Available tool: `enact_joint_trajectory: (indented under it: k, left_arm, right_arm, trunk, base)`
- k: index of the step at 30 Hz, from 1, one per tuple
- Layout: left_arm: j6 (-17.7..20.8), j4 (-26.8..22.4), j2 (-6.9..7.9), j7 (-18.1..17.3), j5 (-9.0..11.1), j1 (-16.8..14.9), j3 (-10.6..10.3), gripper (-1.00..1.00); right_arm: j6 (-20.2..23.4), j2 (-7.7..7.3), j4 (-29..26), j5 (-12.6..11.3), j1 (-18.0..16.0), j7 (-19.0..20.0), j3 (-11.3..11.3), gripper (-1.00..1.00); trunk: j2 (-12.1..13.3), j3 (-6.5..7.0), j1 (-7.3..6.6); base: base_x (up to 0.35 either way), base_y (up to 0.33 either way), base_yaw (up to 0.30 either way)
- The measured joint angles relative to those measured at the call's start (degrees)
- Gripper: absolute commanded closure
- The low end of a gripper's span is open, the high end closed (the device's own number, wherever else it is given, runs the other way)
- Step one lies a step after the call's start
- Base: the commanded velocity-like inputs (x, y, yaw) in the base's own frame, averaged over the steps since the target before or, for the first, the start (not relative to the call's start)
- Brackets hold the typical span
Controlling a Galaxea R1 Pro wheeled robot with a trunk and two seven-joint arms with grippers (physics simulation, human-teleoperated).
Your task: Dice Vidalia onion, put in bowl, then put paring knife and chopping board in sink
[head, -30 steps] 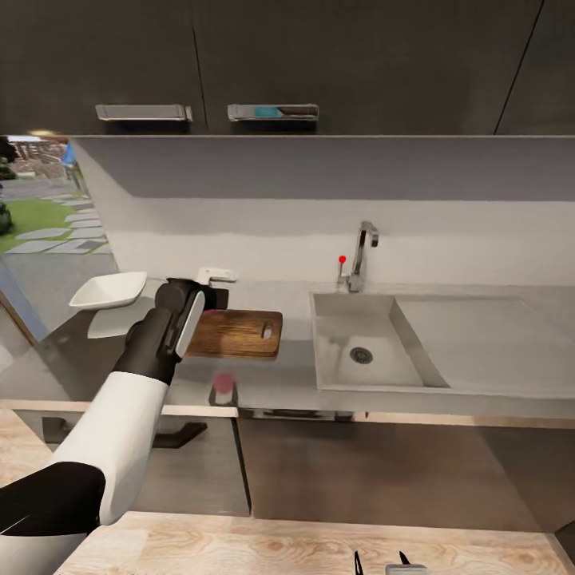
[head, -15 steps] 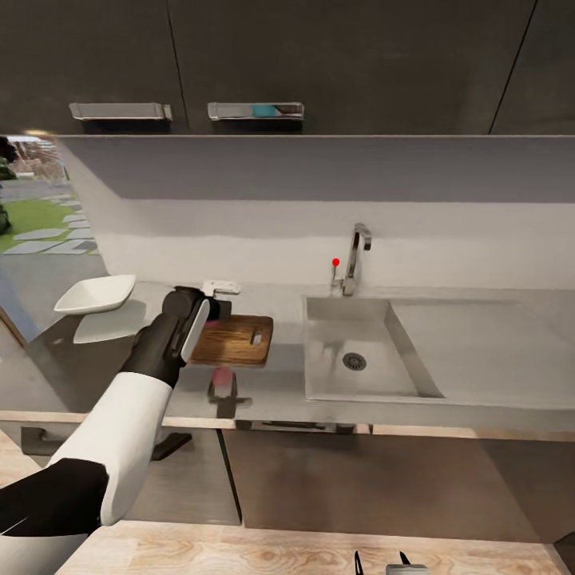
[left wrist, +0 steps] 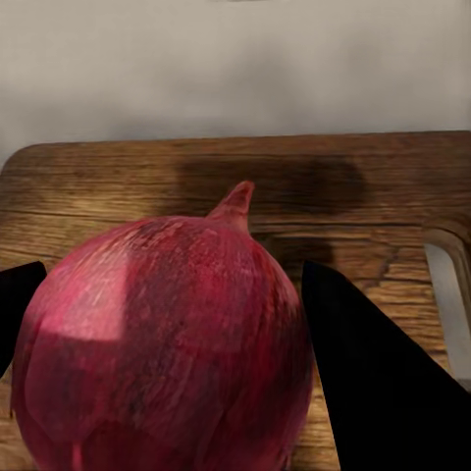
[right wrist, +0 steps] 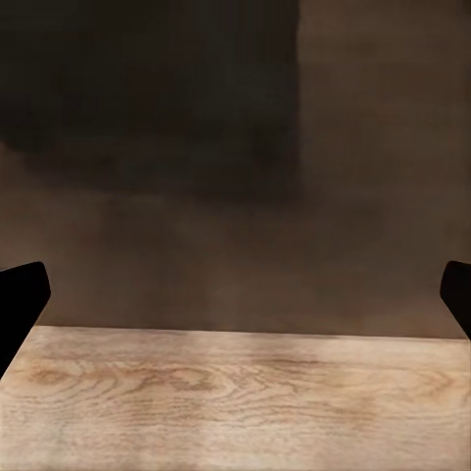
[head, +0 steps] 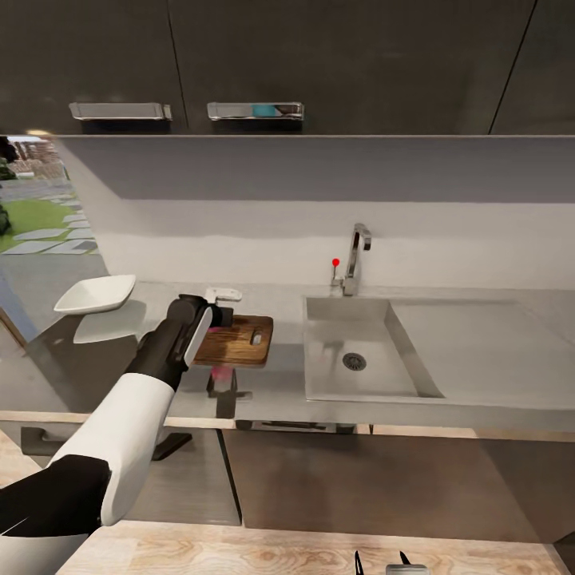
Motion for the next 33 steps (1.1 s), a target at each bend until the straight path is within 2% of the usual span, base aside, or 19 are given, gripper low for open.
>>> enact_joint_trajectory:
  k: [24,33]
  left_arm:
    - [-0.03,2.08,0.00,0.00,0.01,0.03,0.01,1.00]
    - [-0.03,2.63,0.00,-0.02,-0.01,0.02,0.01,1.00]
  right_arm:
    - [0.00,0.03,0.00,0.00,0.00,-0.09,-0.04,-1.00]
    - [0.00,0.08,0.00,0.00,0.00,-0.09,-0.01,-1.00]
  trunk:
    - [0.00,-0.03,0.00]
    - [0.00,-0.56,0.00]
  base:
    - [0.000,0.000,0.000]
    - [0.000,0.000,0.000]
